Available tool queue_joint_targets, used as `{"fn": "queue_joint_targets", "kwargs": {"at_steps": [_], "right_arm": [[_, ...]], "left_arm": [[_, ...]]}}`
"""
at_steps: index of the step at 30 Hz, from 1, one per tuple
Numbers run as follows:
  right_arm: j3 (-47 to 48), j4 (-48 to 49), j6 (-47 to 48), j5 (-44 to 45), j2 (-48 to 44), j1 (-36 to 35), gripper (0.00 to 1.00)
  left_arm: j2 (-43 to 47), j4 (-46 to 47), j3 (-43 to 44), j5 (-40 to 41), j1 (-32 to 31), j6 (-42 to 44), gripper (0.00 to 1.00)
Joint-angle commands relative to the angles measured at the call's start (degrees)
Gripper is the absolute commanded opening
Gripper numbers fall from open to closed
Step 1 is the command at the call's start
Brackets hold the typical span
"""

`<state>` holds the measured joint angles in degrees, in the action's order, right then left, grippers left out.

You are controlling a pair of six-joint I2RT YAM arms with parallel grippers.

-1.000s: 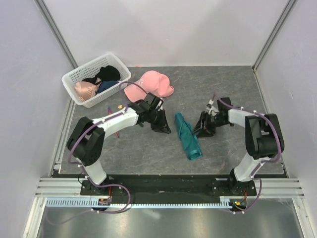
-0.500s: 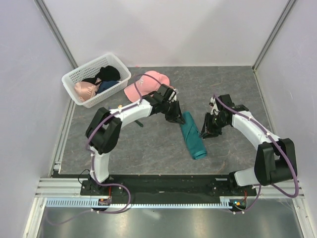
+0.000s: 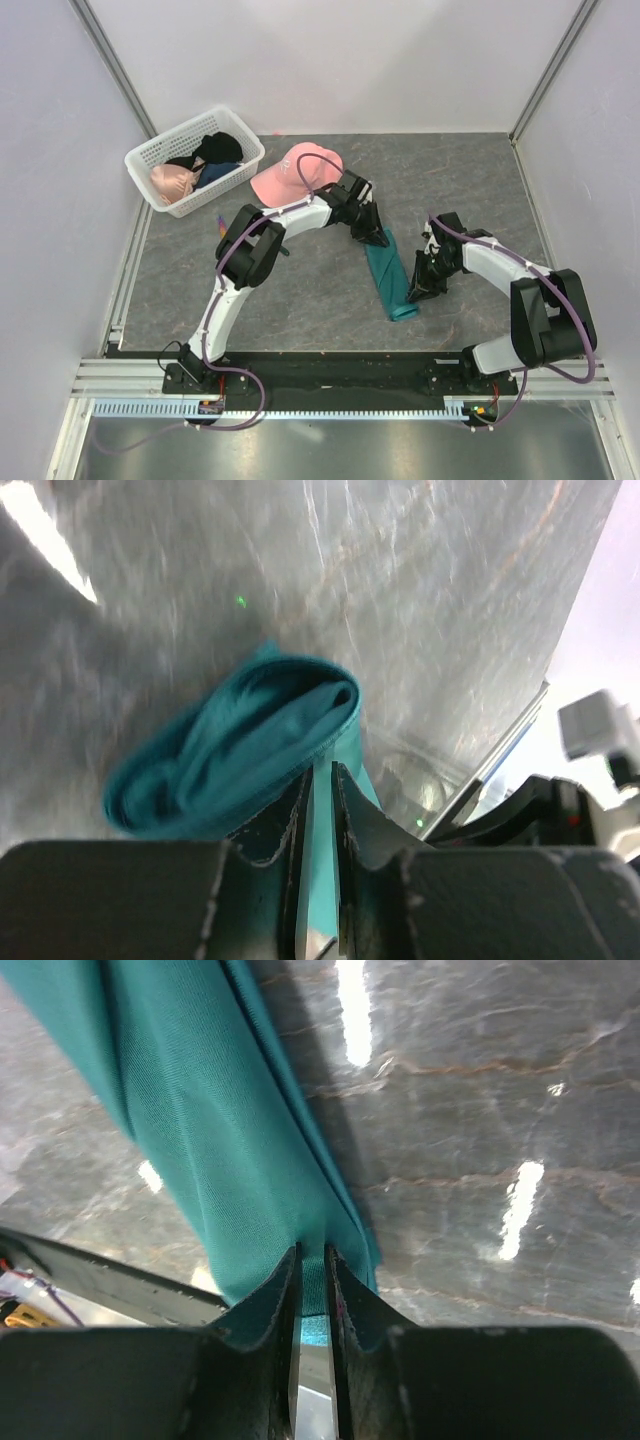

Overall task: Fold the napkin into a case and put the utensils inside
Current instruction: Smooth out the smaller rectangle-folded napkin at the center of the board.

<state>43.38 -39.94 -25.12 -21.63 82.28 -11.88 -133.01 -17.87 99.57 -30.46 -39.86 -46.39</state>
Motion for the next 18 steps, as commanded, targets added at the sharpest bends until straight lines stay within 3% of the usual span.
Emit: {"fn": "queue_joint_targets", "kwargs": {"at_steps": [1,12,18], "right_arm": [[1.2,1.5,0.2,2.7,2.0,-0.2,0.20],[8.0,-6.7,1.5,2.9,-1.2,-0.3,0.24],[1.0,-1.6,-2.7,-1.9,-4.9,-1.7,0.22]], "left_arm": [[-3.8,-1.4,6.7,-2.4,0.7,0.1,0.19],[3.9,-5.5,6.2,-3.5,1.4,1.0,0.21],[1.6,-3.8,2.8,-4.7,1.1,0.6,0.21]]}}
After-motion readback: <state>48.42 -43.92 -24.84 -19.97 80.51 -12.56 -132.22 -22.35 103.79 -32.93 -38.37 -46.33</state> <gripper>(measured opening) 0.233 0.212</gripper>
